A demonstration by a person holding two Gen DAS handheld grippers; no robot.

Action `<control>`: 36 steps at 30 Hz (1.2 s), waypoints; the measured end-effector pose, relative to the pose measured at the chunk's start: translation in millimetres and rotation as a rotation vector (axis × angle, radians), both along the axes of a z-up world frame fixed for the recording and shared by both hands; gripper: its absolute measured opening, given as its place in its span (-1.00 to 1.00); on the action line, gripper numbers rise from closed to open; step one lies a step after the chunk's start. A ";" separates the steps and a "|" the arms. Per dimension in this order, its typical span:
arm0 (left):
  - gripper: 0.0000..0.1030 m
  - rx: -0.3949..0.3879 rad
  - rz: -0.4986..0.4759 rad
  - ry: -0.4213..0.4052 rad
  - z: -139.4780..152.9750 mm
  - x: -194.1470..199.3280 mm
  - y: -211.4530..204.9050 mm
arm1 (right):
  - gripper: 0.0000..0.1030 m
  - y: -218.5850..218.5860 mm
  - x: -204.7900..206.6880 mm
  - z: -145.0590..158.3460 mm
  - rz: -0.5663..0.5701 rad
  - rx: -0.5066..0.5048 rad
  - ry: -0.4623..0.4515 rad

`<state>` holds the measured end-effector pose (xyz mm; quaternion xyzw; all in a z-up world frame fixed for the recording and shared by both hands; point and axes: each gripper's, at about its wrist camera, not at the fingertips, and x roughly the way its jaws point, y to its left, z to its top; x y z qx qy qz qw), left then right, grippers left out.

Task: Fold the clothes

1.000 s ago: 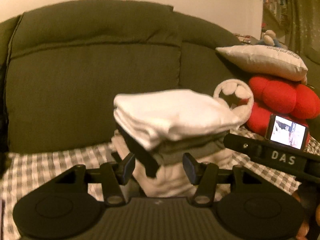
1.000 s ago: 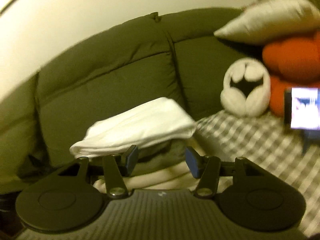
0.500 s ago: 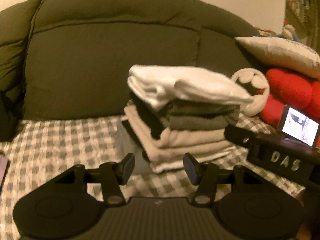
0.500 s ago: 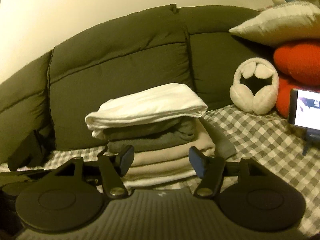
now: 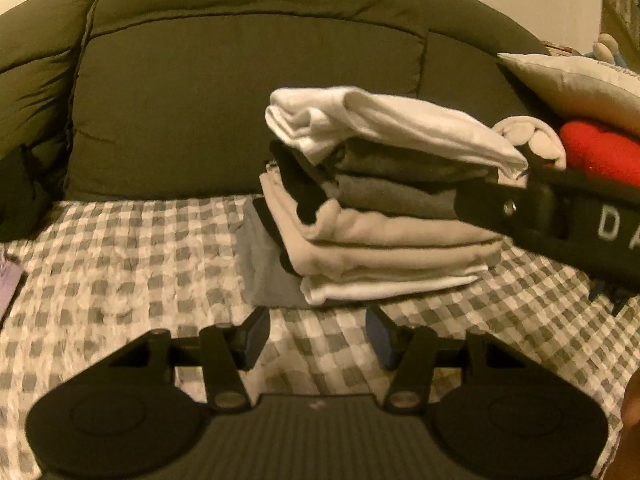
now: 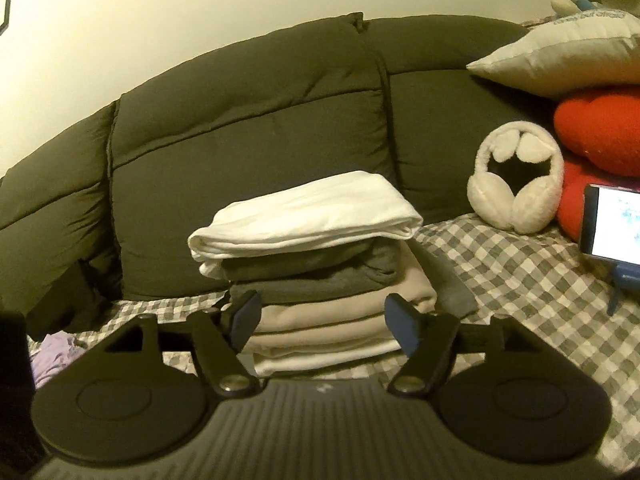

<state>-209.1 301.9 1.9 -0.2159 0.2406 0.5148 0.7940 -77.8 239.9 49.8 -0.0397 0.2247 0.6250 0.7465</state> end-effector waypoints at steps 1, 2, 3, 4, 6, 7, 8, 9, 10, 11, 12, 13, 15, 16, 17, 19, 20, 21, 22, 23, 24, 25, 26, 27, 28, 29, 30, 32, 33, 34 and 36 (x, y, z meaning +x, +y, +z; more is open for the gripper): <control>0.06 0.003 0.006 0.008 -0.2 1.3 -0.8 | 0.50 0.2 -0.5 0.0 0.002 -0.003 -0.007; 0.08 0.007 0.014 0.013 -0.2 2.2 -1.7 | 0.58 0.5 -0.9 -0.6 -0.001 -0.011 -0.016; 0.14 0.017 0.036 0.004 0.4 0.8 -2.4 | 0.77 1.3 -0.8 -1.6 -0.006 -0.021 -0.023; 0.19 0.031 0.057 -0.007 1.3 -0.6 -3.9 | 0.91 2.0 -0.7 -2.6 -0.011 -0.031 -0.031; 0.46 0.056 0.061 -0.007 2.9 -0.6 -7.5 | 1.00 2.4 -0.5 -4.5 -0.013 -0.043 -0.043; 0.55 0.067 0.057 -0.002 3.7 0.2 -9.2 | 1.00 2.4 -0.4 -5.0 -0.012 -0.047 -0.046; 0.75 0.076 0.051 0.007 4.5 1.8 -10.5 | 1.00 2.3 -0.1 -4.9 -0.012 -0.047 -0.047; 0.85 0.085 0.045 0.015 5.3 3.3 -12.0 | 1.00 2.4 0.1 -5.2 -0.013 -0.048 -0.047; 0.89 0.095 0.042 0.022 5.8 4.0 -14.0 | 1.00 2.9 0.1 -5.9 -0.016 -0.051 -0.049; 0.97 0.105 0.040 0.028 6.2 4.7 -15.9 | 1.00 3.3 0.1 -6.6 -0.019 -0.055 -0.050; 0.99 0.112 0.042 0.033 6.3 5.2 -17.2 | 1.00 4.3 0.1 -7.5 -0.022 -0.062 -0.052; 0.99 0.114 0.047 0.038 6.5 5.8 -16.9 | 1.00 5.6 0.1 -8.7 -0.026 -0.072 -0.056; 0.99 0.107 0.056 0.044 6.0 6.1 -14.8 | 1.00 8.0 0.7 -11.9 -0.030 -0.093 -0.060; 0.99 0.093 0.058 0.044 4.9 5.4 -12.5 | 1.00 9.3 1.3 -13.5 -0.032 -0.104 -0.060; 0.99 0.079 0.061 0.043 3.8 4.7 -10.3 | 1.00 11.1 2.2 -15.2 -0.036 -0.120 -0.057; 0.99 0.052 0.068 0.043 1.6 3.6 -6.0 | 1.00 15.4 4.5 -19.3 -0.053 -0.157 -0.049; 0.99 0.042 0.072 0.045 0.8 3.4 -4.8 | 1.00 17.4 5.9 -21.8 -0.064 -0.177 -0.042; 0.99 0.040 0.077 0.049 0.3 3.5 -5.0 | 1.00 19.4 7.4 -24.3 -0.074 -0.196 -0.034; 0.99 0.045 0.080 0.053 0.5 4.1 -6.1 | 1.00 21.1 9.0 -26.4 -0.081 -0.211 -0.022; 0.99 0.050 0.082 0.057 0.9 4.6 -7.3 | 1.00 22.2 10.5 -28.0 -0.083 -0.218 -0.006; 0.99 0.058 0.081 0.059 1.4 4.9 -8.6 | 1.00 22.8 11.6 -29.1 -0.082 -0.221 0.009; 0.99 0.065 0.079 0.061 1.8 5.3 -10.0 | 1.00 23.2 12.5 -29.8 -0.082 -0.223 0.021; 0.99 0.071 0.078 0.063 2.2 5.6 -11.0 | 1.00 23.7 12.7 -30.4 -0.082 -0.227 0.027; 0.99 0.069 0.078 0.066 2.0 5.6 -10.2 | 1.00 24.5 11.9 -30.9 -0.085 -0.231 0.022; 0.99 0.065 0.077 0.068 1.7 5.7 -9.4 | 1.00 25.1 11.1 -31.4 -0.088 -0.235 0.016; 0.99 0.061 0.076 0.070 1.4 5.9 -8.6 | 1.00 25.6 10.7 -31.8 -0.090 -0.239 0.012; 0.99 0.060 0.074 0.072 1.2 6.0 -8.5 | 1.00 26.0 10.7 -32.2 -0.090 -0.243 0.012; 0.99 0.064 0.071 0.075 1.4 6.5 -8.8 | 1.00 26.5 11.6 -32.9 -0.090 -0.247 0.016; 0.99 0.066 0.070 0.077 1.3 6.8 -8.9 | 1.00 26.6 12.4 -33.2 -0.096 -0.251 0.017; 0.99 0.065 0.068 0.080 1.0 7.1 -8.6 | 1.00 26.8 13.1 -33.4 -0.104 -0.255 0.017; 0.99 0.055 0.072 0.083 0.0 6.8 -7.0 | 1.00 27.4 13.4 -34.1 -0.119 -0.266 0.009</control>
